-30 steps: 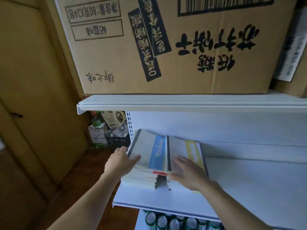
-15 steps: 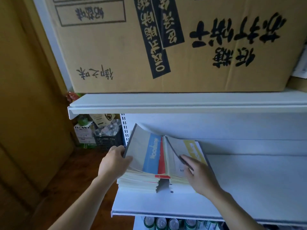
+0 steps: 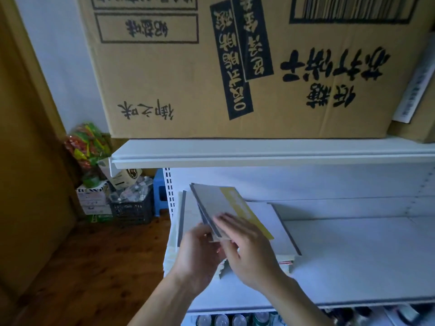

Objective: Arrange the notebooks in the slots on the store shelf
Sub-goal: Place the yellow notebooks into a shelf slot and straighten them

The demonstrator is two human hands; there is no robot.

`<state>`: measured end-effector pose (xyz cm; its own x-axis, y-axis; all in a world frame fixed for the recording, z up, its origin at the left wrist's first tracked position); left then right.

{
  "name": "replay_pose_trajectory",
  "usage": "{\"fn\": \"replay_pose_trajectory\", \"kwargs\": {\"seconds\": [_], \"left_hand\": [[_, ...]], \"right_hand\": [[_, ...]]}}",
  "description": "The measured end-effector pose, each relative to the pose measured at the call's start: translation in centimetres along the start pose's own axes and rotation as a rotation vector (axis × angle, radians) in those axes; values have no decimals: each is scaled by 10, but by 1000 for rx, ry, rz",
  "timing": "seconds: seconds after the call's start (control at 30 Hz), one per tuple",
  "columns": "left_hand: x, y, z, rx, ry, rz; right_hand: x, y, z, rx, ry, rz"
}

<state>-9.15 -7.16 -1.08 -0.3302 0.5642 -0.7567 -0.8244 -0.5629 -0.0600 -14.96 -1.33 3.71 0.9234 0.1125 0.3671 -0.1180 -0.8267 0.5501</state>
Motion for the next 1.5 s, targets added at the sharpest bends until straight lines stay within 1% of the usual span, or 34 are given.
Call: {"fn": "replay_pose_trajectory", "kwargs": {"seconds": [0.07,0.13,0.2,0.23,0.27,0.3,0.37,0.4,0.43,0.47,0.5,0.57,0.63,0.7,0.77,0.87,0.93,1.0,1.07,1.27,1.4,1.5], "left_hand": [[8,-3,4,46,-62,-61],[19,-3,-1,3,-20,-91],[26,-3,-4,-58,54,-39],[29,-2,-3,-65,79,-13],[33,-2,2,-54,103,4],[38,0,7,-37,132,16],[47,3,18,-27,204,32],[55,4,26,-21,236,33],[66,6,35,-5,264,24],[76,7,48,21,295,12],[87,8,63,54,336,3],[111,15,94,91,451,16],[139,27,126,103,521,37],[175,39,161,138,586,-7],[219,46,201,209,627,-80],[296,58,267,279,588,-196],[346,67,313,289,559,-219],[391,73,357,329,516,-254],[425,83,388,331,470,-268],[489,134,443,306,543,-275],[533,190,453,249,596,-331],[562,236,460,246,632,-393]], "right_hand": [[5,-5,3,68,-11,-18],[7,-16,10,173,-48,-48],[1,-30,14,277,47,-30],[-6,-38,8,275,115,14],[-15,-45,-7,195,167,75],[-31,-53,-27,62,177,161],[-70,-78,-70,-198,138,405],[-91,-92,-82,-229,188,557],[-109,-107,-85,-205,315,699],[-122,-122,-84,-157,469,796],[-130,-136,-85,-128,566,831],[-143,-165,-104,-168,604,859],[-161,-202,-134,-286,607,885],[-181,-239,-166,-378,602,916],[-203,-280,-201,-428,565,963],[-241,-345,-258,-506,571,1047],[-269,-392,-297,-582,597,1086],[-293,-432,-331,-621,605,1127],[-314,-463,-356,-671,657,1155],[-392,-506,-391,-682,700,1213],[-466,-511,-402,-642,714,1248],[-525,-514,-415,-595,717,1299]]}}
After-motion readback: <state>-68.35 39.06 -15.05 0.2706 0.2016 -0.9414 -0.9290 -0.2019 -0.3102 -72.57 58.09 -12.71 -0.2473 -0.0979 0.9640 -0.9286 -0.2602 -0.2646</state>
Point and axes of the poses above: each hand's wrist, its own y-axis towards the middle knuckle, its own z-axis out of the palm, x = y × z, the point moved 9 cm from there along y, towards the middle knuckle, and after that the axes turned 7 degrees about x, right-handed, at the moved point
